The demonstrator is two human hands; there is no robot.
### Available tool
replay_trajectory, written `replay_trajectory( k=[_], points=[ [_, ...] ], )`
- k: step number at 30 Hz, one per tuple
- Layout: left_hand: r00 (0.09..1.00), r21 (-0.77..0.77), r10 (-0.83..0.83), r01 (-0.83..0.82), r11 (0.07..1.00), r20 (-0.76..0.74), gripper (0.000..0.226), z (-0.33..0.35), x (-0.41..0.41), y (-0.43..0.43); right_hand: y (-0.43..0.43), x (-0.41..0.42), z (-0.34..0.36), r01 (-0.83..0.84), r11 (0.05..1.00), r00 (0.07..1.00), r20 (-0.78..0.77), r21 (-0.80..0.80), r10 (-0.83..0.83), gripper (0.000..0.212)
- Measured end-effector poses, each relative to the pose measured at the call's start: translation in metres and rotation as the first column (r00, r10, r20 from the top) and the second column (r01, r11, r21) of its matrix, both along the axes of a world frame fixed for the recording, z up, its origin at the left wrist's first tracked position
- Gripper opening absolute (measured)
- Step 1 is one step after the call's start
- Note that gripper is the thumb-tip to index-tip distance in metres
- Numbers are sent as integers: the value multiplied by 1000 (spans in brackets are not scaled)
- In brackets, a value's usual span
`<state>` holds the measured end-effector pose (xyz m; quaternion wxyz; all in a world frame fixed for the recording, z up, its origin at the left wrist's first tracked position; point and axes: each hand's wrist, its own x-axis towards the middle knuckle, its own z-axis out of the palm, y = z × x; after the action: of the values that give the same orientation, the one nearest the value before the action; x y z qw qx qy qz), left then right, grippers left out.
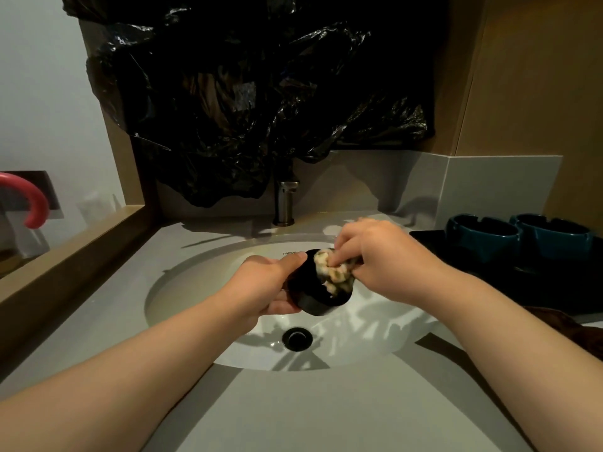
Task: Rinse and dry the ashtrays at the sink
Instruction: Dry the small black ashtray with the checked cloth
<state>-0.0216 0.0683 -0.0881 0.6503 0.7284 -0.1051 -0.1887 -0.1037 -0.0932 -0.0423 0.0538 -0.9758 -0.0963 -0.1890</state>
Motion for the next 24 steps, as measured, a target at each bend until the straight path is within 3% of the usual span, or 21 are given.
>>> replay_trajectory(
  k=[6, 8, 11, 13, 16, 18, 20, 24],
  points=[
    [998, -88, 34, -39, 995, -60, 37, 2, 1, 1, 9, 16, -17, -204, 966, 958, 171, -161, 231, 37],
    [998, -96, 58, -62, 993, -40, 36, 1, 1, 0, 12, 22, -21, -123, 968, 982, 111, -218, 150, 34],
    [992, -81, 126, -123, 989, 26, 33, 0, 1, -5, 13, 26, -21, 90, 974, 995, -25, -209, -97, 29],
    [986, -40, 152, -150, 988, 61, 34, 0, 1, -6, 12, 23, -19, 112, 978, 990, -66, -176, -125, 28],
    [993, 6, 114, -114, 993, 17, 35, 2, 3, -2, 5, 21, -23, -129, 972, 989, 47, -195, 141, 32],
    [997, 20, 72, -71, 997, -21, 36, 2, 3, 0, 5, 23, -23, -192, 958, 964, 142, -214, 225, 33],
    [997, 3, 67, -67, 998, -42, 36, 2, 2, 0, 8, 28, -27, -119, 955, 972, 165, -273, 169, 28],
    [988, -44, 152, -151, 988, 13, 31, 1, 1, -6, 13, 34, -29, 120, 951, 992, 80, -286, -101, 26]
  ],
)
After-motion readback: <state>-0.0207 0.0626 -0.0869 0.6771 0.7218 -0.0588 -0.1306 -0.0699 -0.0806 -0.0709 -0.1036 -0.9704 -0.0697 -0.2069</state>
